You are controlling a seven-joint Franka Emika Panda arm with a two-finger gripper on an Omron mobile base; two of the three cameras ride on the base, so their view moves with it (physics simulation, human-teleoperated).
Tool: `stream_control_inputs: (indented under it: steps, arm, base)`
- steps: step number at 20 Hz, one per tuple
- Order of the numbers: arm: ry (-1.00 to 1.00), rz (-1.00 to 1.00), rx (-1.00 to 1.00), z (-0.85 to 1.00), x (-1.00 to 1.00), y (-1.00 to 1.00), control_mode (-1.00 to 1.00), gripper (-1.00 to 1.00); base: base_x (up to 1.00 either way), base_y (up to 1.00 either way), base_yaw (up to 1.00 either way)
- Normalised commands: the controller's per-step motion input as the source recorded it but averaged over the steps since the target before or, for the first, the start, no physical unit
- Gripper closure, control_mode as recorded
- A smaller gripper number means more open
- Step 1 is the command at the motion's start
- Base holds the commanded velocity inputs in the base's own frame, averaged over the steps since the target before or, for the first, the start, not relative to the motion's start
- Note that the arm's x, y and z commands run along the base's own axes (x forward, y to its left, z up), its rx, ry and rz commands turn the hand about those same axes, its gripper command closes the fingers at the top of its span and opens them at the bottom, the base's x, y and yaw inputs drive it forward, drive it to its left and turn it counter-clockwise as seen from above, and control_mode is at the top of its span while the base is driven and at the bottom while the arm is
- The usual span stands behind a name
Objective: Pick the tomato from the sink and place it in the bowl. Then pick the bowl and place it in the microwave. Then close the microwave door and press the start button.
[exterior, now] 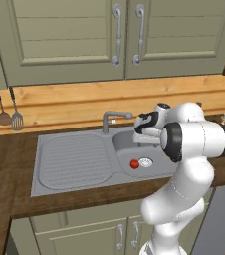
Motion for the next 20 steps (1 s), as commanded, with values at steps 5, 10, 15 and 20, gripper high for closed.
stream_control_inputs:
  steps: [5,10,15,20]
  arm:
    - [0.0,0.01,0.0,-0.41,0.24,0.0,-1.0,-1.0]
    - [0.0,0.01,0.0,-0.38,0.22,0.0,-1.0,-1.0]
    - [0.0,0.0,0.0,-0.34,0.25,0.13,-1.0,-1.0]
    - [0.0,0.0,0.0,-0.32,0.34,0.09,-1.0,-1.0]
  base:
    - [0.0,0.0,0.0]
    - [0.0,0.0,0.0]
    - [0.0,0.0,0.0]
    - [0.0,0.0,0.0]
